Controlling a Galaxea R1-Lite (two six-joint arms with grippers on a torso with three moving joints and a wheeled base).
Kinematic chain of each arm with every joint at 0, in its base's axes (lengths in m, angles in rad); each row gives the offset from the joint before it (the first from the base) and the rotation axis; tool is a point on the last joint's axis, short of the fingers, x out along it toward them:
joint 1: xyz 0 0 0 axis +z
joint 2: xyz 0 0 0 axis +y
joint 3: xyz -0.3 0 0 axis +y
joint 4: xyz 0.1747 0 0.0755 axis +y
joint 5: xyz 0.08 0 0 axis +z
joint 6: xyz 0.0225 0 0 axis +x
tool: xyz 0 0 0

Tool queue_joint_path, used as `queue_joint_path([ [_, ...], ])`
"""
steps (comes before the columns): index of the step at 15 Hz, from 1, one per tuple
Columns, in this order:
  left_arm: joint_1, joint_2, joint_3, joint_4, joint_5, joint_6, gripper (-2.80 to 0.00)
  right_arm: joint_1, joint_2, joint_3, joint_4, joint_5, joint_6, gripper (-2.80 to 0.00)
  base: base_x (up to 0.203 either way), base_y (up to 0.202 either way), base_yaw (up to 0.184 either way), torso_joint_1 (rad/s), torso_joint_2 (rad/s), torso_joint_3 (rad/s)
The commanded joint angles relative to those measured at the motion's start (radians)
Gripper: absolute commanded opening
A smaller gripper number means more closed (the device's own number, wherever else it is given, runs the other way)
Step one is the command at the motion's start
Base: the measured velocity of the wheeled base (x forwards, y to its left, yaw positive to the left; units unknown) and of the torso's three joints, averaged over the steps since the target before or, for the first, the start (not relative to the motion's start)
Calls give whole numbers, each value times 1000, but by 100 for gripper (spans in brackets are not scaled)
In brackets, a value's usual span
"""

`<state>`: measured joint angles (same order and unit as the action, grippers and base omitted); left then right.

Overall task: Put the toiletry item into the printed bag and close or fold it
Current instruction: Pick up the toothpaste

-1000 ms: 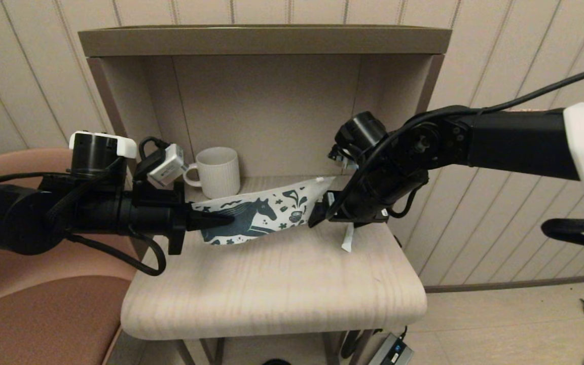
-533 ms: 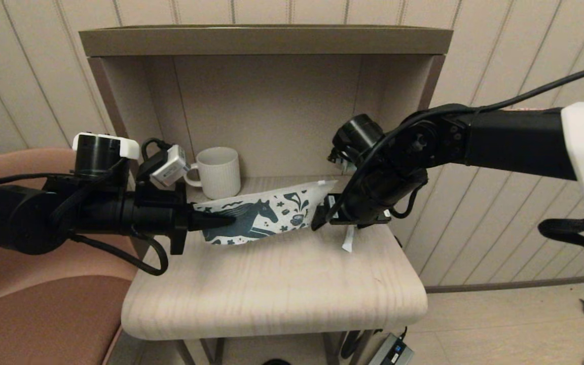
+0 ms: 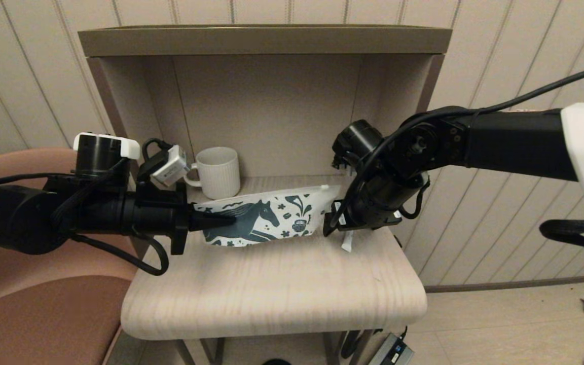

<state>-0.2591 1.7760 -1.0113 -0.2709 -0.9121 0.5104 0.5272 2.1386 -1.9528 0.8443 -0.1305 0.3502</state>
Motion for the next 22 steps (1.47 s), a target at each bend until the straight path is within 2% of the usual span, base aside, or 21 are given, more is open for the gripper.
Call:
queue_joint_path([
  [1, 0, 2, -1, -2, -5, 3, -280, 5, 9, -1, -1, -2, 3, 0, 0, 0, 0, 0, 0, 0],
  [2, 0, 6, -1, -2, -5, 3, -280, 7, 9, 0, -5, -3, 0, -280, 0, 0, 0, 0, 0, 0],
  [10, 0, 2, 3, -22, -7, 3, -280, 33, -6, 0, -1, 2, 6, -280, 0, 0, 0, 0, 0, 0],
  [16, 0, 4, 13, -24, -3, 11, -280, 32, -103, 15, 17, 3, 13, -280, 0, 0, 0, 0, 0, 0],
  [18, 0, 25, -3, -25, 6, 16, -280, 31, -158, 18, 40, 3, 14, -280, 0, 0, 0, 0, 0, 0],
  [20, -7, 60, -26, -72, 23, 15, -280, 25, -240, 17, 56, 3, 14, -280, 0, 0, 0, 0, 0, 0],
  [22, -43, 66, -29, -126, 70, 13, -280, 22, -320, 8, 64, 2, 8, -280, 0, 0, 0, 0, 0, 0],
])
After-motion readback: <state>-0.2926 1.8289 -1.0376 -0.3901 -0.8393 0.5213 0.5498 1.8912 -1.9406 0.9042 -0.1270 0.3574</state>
